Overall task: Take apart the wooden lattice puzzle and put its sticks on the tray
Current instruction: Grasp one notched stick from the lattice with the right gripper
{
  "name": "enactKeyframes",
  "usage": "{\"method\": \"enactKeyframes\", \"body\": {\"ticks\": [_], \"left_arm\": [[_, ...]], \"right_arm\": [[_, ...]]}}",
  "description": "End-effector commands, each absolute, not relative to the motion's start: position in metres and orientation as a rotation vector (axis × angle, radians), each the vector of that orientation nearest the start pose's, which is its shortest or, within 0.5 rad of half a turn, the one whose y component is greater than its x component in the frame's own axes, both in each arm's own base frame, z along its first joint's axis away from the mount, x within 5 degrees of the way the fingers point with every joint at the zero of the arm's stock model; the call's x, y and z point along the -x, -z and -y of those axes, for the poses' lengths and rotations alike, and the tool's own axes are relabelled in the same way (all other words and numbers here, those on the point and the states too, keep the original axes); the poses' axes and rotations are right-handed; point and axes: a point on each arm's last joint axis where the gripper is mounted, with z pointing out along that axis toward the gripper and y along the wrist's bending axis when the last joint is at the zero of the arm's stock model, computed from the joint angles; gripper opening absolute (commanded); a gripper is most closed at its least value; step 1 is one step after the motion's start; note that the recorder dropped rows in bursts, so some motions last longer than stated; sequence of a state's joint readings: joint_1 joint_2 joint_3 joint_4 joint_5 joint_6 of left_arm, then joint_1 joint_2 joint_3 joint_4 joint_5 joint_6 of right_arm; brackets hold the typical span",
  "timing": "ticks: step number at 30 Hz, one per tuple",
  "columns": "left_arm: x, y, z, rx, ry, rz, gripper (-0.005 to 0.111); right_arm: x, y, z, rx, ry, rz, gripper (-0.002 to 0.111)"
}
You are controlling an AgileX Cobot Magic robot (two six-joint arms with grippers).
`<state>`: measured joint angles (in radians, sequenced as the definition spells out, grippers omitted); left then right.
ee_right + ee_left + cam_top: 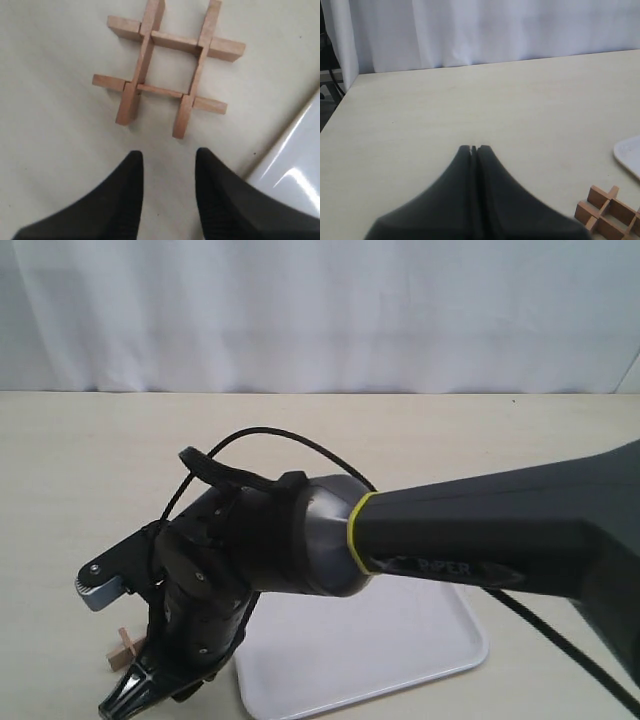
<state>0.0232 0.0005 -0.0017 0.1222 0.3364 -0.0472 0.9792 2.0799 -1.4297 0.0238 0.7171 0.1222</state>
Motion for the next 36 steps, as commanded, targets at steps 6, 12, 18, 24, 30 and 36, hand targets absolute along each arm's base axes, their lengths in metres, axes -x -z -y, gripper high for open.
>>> {"method": "enactKeyframes", "body": {"ticks": [6,12,18,24,30,36], "left_arm": [[-0.0539,-0.1843,-0.0047,-0.011,-0.096,-1.804,0.0],[-0.0539,-0.1843,-0.0047,-0.011,-0.096,-1.804,0.0],[-0.0538,-0.1841,-0.0047,-0.012,-0.098,-1.807,0.0],[-0.0538,-0.1841,-0.0047,-0.012,-0.098,-1.807,0.0],[-0.0538,-0.1841,-0.0047,-0.012,-0.098,-1.807,0.0],[-0.0538,-0.1841,-0.0047,-0.012,-0.098,-1.807,0.0]], "right_arm": [[-0.2422,-0.1277,-0.3578,1.147,-0.235,-2.592,0.033],[-0.2418,-0.1275,-0.3572,1.15,-0.229,-2.599,0.004],[-0.2418,-0.1275,-0.3572,1.15,-0.229,-2.599,0.004],[-0.2419,-0.1285,-0.3573,1.149,-0.231,-2.597,0.004],[-0.2423,-0.1294,-0.3576,1.151,-0.228,-2.595,0.004],[-0.2423,-0.1302,-0.3576,1.15,-0.229,-2.594,0.004]]}}
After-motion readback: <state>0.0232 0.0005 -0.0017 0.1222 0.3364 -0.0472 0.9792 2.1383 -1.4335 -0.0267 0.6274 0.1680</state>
